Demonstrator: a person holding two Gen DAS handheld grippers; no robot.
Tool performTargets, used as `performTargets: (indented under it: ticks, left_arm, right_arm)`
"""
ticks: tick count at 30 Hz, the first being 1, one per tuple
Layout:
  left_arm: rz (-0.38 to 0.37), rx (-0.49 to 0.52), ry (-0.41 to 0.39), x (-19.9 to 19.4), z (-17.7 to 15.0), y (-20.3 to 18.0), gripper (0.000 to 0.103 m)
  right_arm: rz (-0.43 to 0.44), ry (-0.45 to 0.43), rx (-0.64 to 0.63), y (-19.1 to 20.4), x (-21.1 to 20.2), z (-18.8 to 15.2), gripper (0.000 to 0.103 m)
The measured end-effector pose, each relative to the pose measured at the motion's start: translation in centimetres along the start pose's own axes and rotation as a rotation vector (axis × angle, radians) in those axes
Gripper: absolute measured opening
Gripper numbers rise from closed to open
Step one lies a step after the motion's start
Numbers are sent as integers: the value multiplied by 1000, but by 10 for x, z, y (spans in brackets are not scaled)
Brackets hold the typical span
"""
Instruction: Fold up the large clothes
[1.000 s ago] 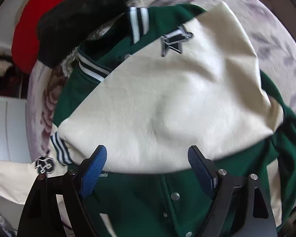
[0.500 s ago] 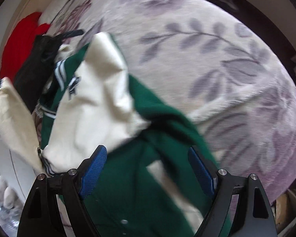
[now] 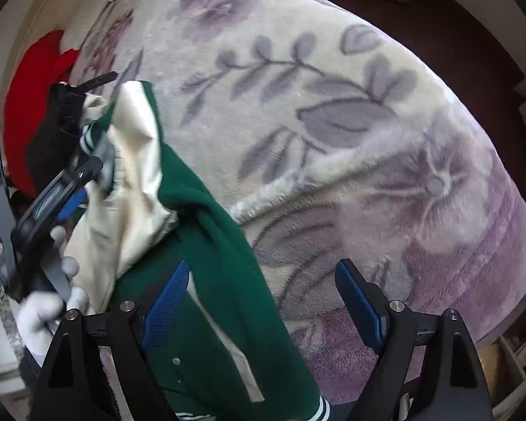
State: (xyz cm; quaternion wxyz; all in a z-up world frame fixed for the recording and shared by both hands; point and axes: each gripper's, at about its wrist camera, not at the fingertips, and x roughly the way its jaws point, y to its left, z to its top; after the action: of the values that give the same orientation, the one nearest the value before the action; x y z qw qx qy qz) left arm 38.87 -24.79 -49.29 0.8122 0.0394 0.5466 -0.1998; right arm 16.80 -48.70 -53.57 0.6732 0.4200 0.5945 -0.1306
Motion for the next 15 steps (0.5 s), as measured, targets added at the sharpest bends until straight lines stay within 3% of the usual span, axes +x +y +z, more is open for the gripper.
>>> performTargets:
  ticks: [1, 5, 9, 13, 14, 15]
  left_arm:
    - [-4, -13, -5, 1, 1, 1, 100]
    - [38, -132, -26, -43, -14, 66, 101]
    - [242, -258, -32, -64, -44, 149, 101]
    - [443, -377, 34, -56, -83, 226, 101]
    - [476, -409, 40, -54, -92, 245, 101]
    - [500, -441, 45, -52, -100, 261, 101]
  right_arm:
    - [17, 8, -14, 6, -5, 4, 89]
    - [112, 36, -74, 43, -10, 32, 89]
    - [162, 63, -163, 103, 25, 70, 89]
    - [142, 121, -246, 155, 83, 107, 89]
    - [134, 143, -253, 166, 101, 114, 85]
    - [142, 165, -248, 172, 115, 117, 75]
